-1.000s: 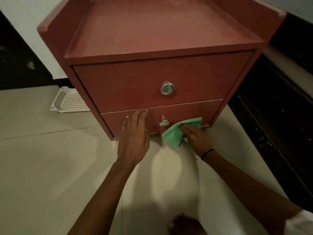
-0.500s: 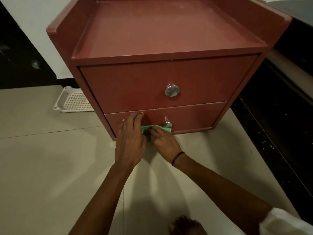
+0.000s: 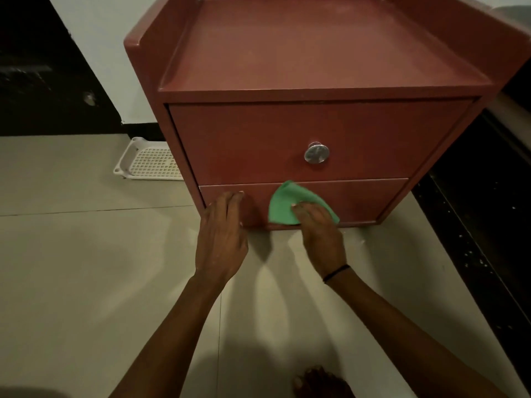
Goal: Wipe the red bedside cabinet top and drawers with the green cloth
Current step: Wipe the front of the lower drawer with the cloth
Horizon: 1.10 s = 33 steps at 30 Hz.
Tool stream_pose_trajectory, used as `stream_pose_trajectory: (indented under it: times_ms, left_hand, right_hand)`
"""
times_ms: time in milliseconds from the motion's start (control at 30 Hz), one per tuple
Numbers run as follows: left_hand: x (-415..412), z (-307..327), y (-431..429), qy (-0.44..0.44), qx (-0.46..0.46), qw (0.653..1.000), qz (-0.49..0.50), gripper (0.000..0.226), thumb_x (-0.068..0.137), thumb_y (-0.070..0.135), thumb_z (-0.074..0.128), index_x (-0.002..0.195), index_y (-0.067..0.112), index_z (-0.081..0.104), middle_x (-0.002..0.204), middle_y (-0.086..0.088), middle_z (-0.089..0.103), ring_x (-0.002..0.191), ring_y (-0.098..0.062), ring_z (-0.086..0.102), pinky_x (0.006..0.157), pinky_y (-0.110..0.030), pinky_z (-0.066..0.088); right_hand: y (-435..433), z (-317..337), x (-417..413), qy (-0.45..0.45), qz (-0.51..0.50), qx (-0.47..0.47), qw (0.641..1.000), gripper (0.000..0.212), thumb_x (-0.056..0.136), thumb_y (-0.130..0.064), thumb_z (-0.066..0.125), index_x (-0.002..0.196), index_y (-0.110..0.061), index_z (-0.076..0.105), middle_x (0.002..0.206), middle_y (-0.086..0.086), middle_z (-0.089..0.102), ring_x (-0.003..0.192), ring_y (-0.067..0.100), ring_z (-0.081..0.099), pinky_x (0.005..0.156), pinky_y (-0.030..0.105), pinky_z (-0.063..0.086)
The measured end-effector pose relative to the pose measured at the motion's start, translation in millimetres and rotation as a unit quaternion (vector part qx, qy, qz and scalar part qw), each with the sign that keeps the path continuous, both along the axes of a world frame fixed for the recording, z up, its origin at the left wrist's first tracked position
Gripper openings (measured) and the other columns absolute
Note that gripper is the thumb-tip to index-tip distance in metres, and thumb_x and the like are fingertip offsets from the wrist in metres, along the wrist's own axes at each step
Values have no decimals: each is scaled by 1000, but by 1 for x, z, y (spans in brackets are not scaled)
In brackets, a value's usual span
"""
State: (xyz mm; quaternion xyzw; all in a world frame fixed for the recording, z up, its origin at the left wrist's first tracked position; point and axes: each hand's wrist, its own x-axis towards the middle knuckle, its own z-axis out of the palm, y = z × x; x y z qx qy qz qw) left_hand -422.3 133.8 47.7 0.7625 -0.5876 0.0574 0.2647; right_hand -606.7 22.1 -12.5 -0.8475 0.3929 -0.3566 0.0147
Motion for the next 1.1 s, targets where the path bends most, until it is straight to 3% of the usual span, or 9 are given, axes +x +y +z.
stream_pose_trajectory:
  times_ms: [233, 333, 433, 533, 633, 767, 833, 933, 1100]
  left_hand:
    - [-9, 10, -6, 15, -1, 1000, -8, 64, 77, 1, 58, 138, 9, 44, 137, -11, 49, 120, -31, 53, 98, -48, 49]
    - [-14, 16, -12, 13, -5, 1000, -11, 62, 81, 8, 49, 143, 10, 41, 143, -10, 44, 128, -30, 50, 102, -49, 47]
    - [-18, 18, -16, 0, -21, 1000, -19, 64, 84, 13, 38, 148, 11, 36, 152, -9, 37, 140, -29, 41, 110, -51, 41]
    - [-18, 20, -20, -22, -31, 999, -20, 68, 87, 10, 44, 153, 12, 28, 161, -8, 26, 150, -28, 27, 118, -53, 33]
    - [-21, 24, -24, -7, -36, 999, -5, 77, 86, 5, 55, 156, 13, 24, 166, -8, 16, 155, -25, 13, 121, -54, 28]
    - [-21, 27, -25, -6, -50, 999, 1, 78, 88, 4, 57, 157, 14, 22, 168, -6, 11, 155, -22, 12, 122, -52, 25]
    - [-19, 29, -24, 4, -73, 997, 15, 73, 88, 3, 56, 155, 15, 27, 166, -5, 16, 154, -22, 17, 122, -54, 26]
    - [-15, 30, -22, 30, -118, 992, 37, 66, 88, 1, 53, 150, 14, 34, 162, -5, 25, 151, -23, 27, 117, -56, 34]
    - [-10, 28, -12, 23, -118, 993, 9, 56, 93, 4, 46, 148, 12, 37, 157, -6, 33, 145, -24, 36, 107, -56, 44]
  right_hand:
    - [-7, -4, -3, 77, 25, -1, 997, 53, 78, 13, 68, 124, -13, 66, 129, 5, 63, 122, 25, 54, 95, 34, 53]
    - [7, 3, 1, -97, -33, 138, 985, 44, 90, 11, 53, 124, -12, 68, 124, 3, 69, 114, 16, 63, 102, 26, 48]
    - [7, 8, -14, -349, -187, 280, 874, 21, 96, 1, 54, 106, -3, 72, 103, 14, 74, 97, 27, 69, 92, 35, 52]
    - [-6, 33, -42, -487, -268, 233, 798, 21, 101, -16, 52, 104, -2, 68, 100, 16, 71, 96, 33, 67, 86, 45, 53]
    - [-22, 74, -47, -514, -218, 125, 820, 32, 104, -27, 43, 125, -14, 63, 120, 5, 69, 110, 18, 65, 96, 38, 52]
    - [-33, 93, -3, -444, -190, 74, 872, 40, 101, -1, 47, 141, 1, 50, 151, 17, 44, 146, 29, 34, 120, 35, 29]
    - [-12, 83, 29, -439, -151, 88, 881, 41, 98, 7, 47, 138, 4, 53, 150, 17, 45, 146, 29, 33, 121, 34, 29]
    - [24, 66, 69, -379, -87, 87, 917, 35, 92, 3, 49, 121, -1, 67, 129, 11, 65, 124, 30, 59, 108, 18, 39]
    - [33, 50, 72, -291, -80, 82, 950, 37, 81, 8, 58, 111, -9, 73, 112, 7, 73, 109, 30, 67, 96, 31, 52]
